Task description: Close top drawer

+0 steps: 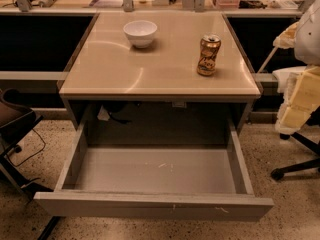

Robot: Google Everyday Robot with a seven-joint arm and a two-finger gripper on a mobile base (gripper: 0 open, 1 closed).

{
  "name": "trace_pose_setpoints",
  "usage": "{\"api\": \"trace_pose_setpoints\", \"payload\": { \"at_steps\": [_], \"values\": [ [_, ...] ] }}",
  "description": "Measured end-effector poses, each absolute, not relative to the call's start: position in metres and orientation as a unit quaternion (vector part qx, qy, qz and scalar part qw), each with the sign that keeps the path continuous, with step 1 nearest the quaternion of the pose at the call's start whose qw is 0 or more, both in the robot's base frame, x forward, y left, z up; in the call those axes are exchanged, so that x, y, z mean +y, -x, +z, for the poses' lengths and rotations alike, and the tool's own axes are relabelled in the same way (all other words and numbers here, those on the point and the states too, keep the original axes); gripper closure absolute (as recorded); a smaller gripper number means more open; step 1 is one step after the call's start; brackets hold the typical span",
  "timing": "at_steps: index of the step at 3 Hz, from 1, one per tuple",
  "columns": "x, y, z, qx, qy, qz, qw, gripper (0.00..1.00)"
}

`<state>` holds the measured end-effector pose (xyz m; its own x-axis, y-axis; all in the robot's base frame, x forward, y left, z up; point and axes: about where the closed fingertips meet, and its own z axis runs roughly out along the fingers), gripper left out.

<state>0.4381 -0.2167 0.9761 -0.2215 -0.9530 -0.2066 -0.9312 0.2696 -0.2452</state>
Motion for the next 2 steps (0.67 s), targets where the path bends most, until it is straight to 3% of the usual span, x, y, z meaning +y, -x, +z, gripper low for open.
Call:
{"api": "trace_pose_setpoints", "payload": {
  "at_steps": [2],
  "values": [
    [-0.218, -0.423, 0.950, 0.789, 0.593, -0.018, 0.160, 0.00]
  ]
}}
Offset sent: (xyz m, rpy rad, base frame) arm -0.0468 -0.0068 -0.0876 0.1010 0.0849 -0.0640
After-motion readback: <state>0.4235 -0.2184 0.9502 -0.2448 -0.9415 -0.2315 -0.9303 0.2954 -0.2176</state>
